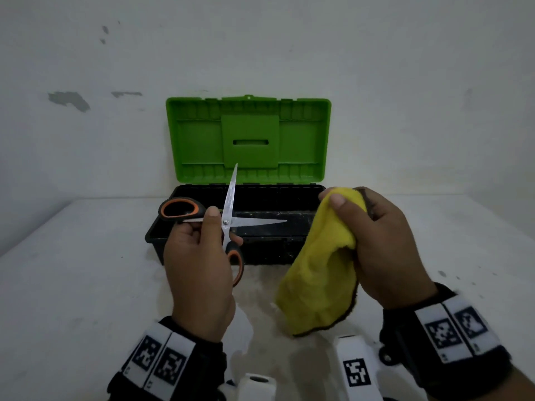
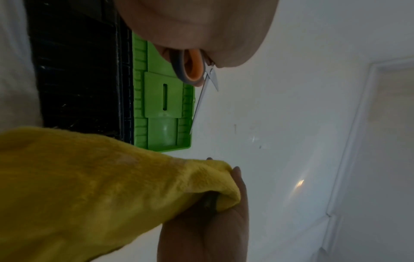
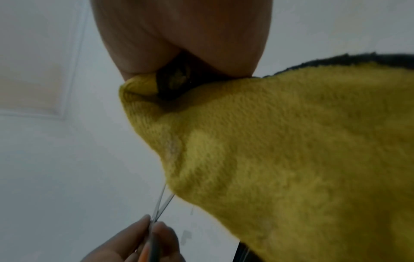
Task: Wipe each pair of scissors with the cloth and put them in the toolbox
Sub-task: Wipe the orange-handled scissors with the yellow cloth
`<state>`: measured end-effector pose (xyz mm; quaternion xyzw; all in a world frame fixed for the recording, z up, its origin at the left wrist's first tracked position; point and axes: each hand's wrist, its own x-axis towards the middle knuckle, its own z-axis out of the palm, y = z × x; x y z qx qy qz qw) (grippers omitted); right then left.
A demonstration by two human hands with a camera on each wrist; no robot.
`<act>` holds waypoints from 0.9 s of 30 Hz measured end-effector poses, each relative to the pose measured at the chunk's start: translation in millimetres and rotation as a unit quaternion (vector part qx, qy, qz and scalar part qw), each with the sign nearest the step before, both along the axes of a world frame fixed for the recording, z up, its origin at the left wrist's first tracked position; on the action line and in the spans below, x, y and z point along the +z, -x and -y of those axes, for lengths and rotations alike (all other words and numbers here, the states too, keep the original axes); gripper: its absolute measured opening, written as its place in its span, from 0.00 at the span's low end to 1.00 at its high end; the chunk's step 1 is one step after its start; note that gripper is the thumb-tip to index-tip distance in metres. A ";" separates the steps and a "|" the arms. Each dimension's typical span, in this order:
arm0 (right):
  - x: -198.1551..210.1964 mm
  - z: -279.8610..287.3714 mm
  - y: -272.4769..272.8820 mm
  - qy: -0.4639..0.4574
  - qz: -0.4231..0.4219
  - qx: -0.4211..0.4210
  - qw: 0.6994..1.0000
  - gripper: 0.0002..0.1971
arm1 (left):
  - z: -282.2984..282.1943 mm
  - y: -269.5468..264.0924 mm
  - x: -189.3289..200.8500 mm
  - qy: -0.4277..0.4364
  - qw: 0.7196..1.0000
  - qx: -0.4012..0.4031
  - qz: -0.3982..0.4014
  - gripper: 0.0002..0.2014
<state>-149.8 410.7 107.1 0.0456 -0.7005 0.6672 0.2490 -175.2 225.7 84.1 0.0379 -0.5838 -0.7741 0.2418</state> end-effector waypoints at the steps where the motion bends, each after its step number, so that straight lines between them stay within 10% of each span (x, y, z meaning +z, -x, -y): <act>1: 2.4 6.1 2.8 -0.007 0.002 0.002 1.000 0.14 | 1.1 2.1 2.3 -0.006 1.000 0.001 -0.003 0.14; 11: -9.4 52.8 9.6 -0.301 -0.123 -0.059 0.944 0.10 | -6.6 9.9 8.8 0.006 0.999 0.013 -0.030 0.14; 27: -12.7 72.4 -5.6 -0.441 -0.204 -0.080 0.870 0.14 | -5.6 -10.9 9.7 0.041 0.999 0.022 -0.004 0.16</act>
